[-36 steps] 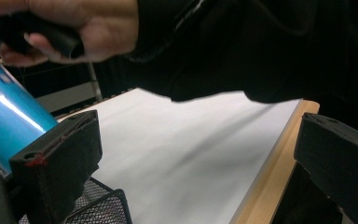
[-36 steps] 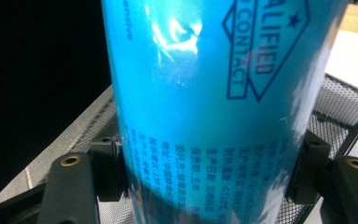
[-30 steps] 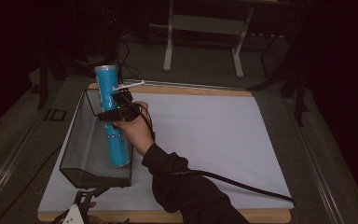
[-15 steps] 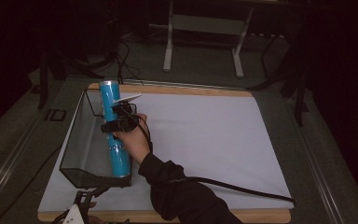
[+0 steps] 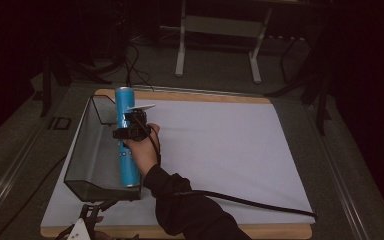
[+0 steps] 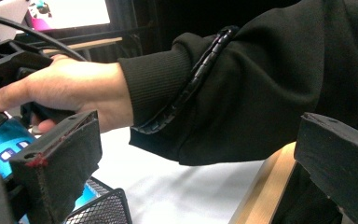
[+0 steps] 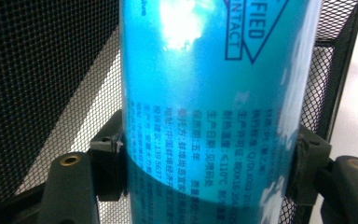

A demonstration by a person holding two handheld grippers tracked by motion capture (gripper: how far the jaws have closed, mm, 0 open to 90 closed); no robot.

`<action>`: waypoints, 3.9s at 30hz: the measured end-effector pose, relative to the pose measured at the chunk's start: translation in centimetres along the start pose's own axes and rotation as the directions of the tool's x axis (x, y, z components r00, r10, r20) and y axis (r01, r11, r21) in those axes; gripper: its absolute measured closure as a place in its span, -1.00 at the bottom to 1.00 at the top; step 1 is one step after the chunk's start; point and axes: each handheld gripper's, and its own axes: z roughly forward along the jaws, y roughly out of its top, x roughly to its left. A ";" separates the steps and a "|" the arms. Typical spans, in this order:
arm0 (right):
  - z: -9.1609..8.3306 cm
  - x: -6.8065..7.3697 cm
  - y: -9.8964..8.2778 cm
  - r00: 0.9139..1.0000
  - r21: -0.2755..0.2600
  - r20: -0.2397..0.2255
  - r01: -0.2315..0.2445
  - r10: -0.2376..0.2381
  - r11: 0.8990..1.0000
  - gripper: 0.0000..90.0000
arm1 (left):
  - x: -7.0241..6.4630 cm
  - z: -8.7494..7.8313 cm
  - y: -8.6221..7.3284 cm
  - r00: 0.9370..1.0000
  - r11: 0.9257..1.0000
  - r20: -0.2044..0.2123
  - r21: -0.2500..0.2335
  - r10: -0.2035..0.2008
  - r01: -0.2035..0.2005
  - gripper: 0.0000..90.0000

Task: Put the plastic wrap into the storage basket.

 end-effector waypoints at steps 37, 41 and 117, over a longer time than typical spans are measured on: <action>-0.2 -0.7 0.5 0.982 -0.007 -0.005 0.188 -0.189 0.982 -0.72 | 0.0 0.0 0.0 1.000 1.000 0.004 0.004 -0.003 0.003 -0.96; -1.7 -0.6 0.8 0.963 -0.008 -0.018 0.271 -0.271 0.963 -0.73 | 0.0 0.1 0.0 1.000 1.000 0.002 0.008 -0.003 0.003 -0.96; -20.3 -18.6 -14.6 0.942 -0.186 -0.048 0.317 -0.331 0.930 -0.69 | -0.1 0.9 -0.2 1.000 0.999 0.014 0.043 0.002 -0.003 -0.96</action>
